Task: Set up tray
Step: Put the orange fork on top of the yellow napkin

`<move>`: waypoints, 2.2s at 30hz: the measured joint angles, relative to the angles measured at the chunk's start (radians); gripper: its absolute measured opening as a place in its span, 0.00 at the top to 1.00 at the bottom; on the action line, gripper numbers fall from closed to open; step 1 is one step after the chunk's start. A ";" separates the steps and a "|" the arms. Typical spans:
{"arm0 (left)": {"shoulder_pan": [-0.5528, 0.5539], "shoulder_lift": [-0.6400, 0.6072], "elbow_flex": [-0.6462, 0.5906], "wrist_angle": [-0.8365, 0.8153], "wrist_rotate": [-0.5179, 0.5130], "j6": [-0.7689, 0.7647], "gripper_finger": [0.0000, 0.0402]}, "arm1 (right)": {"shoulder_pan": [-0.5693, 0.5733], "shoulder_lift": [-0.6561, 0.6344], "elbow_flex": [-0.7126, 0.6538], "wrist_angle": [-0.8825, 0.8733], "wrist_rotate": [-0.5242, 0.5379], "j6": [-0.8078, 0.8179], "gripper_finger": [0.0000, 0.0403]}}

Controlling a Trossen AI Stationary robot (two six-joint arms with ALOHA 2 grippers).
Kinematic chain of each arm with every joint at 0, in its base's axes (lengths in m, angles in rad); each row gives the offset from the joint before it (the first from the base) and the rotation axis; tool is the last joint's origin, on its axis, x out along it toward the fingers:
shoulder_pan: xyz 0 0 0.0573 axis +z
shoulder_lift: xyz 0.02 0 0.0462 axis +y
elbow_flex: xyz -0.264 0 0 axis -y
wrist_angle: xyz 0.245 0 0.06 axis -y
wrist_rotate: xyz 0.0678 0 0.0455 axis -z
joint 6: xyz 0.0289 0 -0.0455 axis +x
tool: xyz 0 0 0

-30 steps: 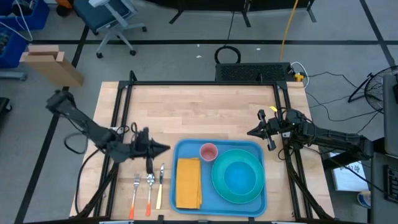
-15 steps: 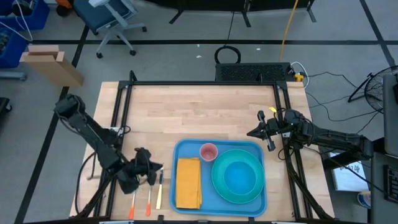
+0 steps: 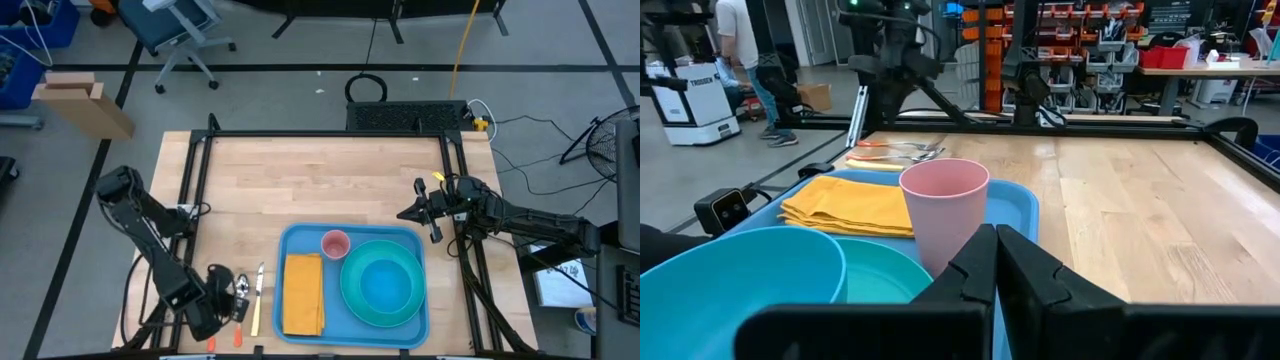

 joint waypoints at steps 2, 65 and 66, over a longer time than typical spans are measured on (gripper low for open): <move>-0.007 0.020 0.011 -0.001 0.100 -0.031 1.00 | 0.000 0.000 0.000 0.000 0.000 0.000 1.00; 0.004 0.091 -0.165 0.032 0.290 -0.044 0.97 | 0.000 0.000 0.000 0.046 0.000 0.021 1.00; 0.009 0.085 -0.160 0.011 0.277 -0.045 0.98 | 0.000 0.000 0.000 0.046 0.000 0.019 1.00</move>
